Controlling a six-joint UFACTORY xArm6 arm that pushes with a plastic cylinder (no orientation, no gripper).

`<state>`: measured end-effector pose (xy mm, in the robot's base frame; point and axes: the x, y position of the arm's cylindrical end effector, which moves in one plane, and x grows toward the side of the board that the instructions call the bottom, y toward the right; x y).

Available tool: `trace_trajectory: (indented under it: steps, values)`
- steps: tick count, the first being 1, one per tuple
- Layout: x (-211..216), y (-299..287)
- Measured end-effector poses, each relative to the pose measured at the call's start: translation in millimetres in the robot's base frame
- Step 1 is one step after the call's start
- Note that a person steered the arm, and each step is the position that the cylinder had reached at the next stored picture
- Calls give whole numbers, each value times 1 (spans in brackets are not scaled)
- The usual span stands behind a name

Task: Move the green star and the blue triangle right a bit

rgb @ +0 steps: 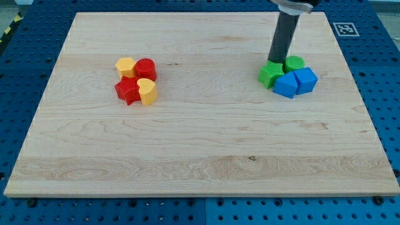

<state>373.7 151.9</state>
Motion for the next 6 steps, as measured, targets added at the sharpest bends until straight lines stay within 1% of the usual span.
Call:
trace_trajectory:
  steps: [1, 2, 4, 6]
  values:
    - [4, -2]
    - [-10, -33]
    - [-11, -94]
    - [38, -50]
